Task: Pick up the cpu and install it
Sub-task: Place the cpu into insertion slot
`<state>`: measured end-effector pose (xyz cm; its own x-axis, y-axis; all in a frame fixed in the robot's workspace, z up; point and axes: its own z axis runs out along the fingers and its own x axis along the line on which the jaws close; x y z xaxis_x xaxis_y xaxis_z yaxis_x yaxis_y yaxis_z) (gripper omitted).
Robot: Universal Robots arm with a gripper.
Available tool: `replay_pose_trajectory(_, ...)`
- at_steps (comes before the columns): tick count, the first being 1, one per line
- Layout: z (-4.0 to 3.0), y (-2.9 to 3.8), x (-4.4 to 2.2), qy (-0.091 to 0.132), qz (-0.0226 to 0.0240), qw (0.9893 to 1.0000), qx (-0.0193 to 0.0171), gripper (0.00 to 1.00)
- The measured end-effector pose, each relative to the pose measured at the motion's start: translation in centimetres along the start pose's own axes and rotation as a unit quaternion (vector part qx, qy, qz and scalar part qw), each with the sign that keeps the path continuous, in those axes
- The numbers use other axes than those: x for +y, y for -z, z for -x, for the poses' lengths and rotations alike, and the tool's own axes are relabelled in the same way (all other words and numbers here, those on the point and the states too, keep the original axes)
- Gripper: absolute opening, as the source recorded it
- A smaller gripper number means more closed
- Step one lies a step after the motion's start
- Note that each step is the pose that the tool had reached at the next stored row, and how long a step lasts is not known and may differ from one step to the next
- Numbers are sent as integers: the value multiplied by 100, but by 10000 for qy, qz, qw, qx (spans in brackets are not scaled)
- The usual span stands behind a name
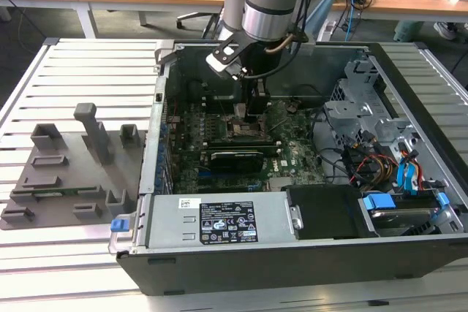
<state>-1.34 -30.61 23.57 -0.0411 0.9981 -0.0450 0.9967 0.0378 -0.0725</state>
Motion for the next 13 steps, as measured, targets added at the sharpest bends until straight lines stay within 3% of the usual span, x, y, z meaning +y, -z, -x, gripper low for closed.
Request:
replay_pose_trajectory(5, -5, -118, 2, 0, 0, 10000, 0, 55)
replay_pose_trajectory(13, -3, -227, 10, -112, -5, 9999, 8, 55)
